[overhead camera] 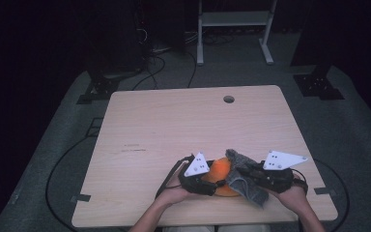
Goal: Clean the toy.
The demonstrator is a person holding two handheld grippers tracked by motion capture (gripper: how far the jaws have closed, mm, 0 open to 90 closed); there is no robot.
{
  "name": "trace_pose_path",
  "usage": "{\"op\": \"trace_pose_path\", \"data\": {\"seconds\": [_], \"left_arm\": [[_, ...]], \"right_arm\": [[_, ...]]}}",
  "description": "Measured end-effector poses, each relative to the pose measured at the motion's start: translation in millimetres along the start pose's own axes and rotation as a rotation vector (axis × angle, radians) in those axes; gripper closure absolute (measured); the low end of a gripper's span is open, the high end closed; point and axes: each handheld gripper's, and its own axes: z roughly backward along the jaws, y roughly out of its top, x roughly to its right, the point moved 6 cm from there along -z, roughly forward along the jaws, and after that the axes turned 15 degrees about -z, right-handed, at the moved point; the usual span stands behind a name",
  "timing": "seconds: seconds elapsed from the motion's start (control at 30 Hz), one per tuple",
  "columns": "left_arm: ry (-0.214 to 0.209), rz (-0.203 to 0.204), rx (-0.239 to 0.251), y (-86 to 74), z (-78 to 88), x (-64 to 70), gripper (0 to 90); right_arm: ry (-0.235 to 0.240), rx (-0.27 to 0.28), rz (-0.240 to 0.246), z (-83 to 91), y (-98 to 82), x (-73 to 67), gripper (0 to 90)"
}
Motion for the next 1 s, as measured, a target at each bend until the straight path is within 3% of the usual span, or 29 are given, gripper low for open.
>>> {"op": "trace_pose_path", "data": {"seconds": [0.07,0.1,0.13,0.17,0.2,0.3,0.37,0.43,0.53,0.6,0.63,0.67,0.73,0.8,0.87,0.93,1.0], "left_arm": [[0.053,-0.127,-0.007,5.9,0.8,3.4,37.5],[0.087,-0.213,-0.016,9.2,0.6,6.6,37.9],[0.095,-0.254,-0.033,9.2,0.2,8.1,37.9],[0.078,-0.254,-0.042,7.1,-0.6,8.9,37.2],[0.06,-0.229,-0.036,4.4,-1.3,9.0,35.0],[0.016,-0.113,-0.02,0.8,-2.5,6.1,23.9],[0.021,-0.12,-0.037,-0.2,-1.8,4.5,29.8],[0.005,-0.104,-0.051,-3.0,0.9,2.2,31.9],[-0.013,-0.058,-0.044,-9.0,3.9,-2.6,31.4],[-0.047,0.045,-0.002,-7.6,4.9,-7.5,23.8],[-0.049,0.106,0.015,-6.3,5.0,-10.9,19.3],[-0.046,0.118,0.014,-6.3,5.5,-12.6,18.8],[-0.025,0.055,-0.009,-9.5,7.6,-11.5,28.3],[-0.02,0.025,-0.03,-13.2,10.3,-10.9,34.5],[-0.027,-0.004,-0.029,-13.8,11.6,-10.1,37.4],[-0.02,-0.021,-0.028,-11.6,9.2,-7.5,38.0],[-0.014,-0.064,-0.032,-7.4,6.6,-3.2,38.0]], "right_arm": [[0.01,0.021,0.022,1.3,8.4,-8.8,81.0],[0.013,0.026,0.043,-0.5,14.9,-16.4,80.9],[0.013,0.026,0.043,-0.5,14.9,-16.4,80.9],[0.001,0.017,0.044,-3.3,15.9,-17.6,80.9],[-0.009,-0.005,0.052,-7.5,14.3,-17.5,80.9],[0.0,-0.038,0.042,-17.9,6.2,-17.3,80.9],[0.006,-0.033,0.032,-16.8,5.0,-14.2,80.9],[-0.031,-0.036,0.015,-13.3,2.0,-2.5,81.0],[-0.065,-0.032,-0.067,-11.6,-9.5,19.6,80.9],[-0.056,-0.028,-0.092,-13.6,-12.4,21.2,81.0],[-0.058,-0.033,-0.078,-15.2,-10.6,17.1,81.0],[-0.054,-0.04,-0.057,-16.4,-7.4,11.5,81.0],[-0.023,-0.026,-0.03,-18.4,1.1,-0.9,81.0],[-0.01,-0.037,0.005,-22.7,3.5,-7.8,80.9],[-0.007,-0.037,-0.003,-23.1,1.3,-4.5,81.0],[-0.045,-0.048,-0.015,-19.7,-2.3,5.5,81.0],[-0.046,-0.037,-0.037,-15.0,-2.2,7.4,80.9]]}}
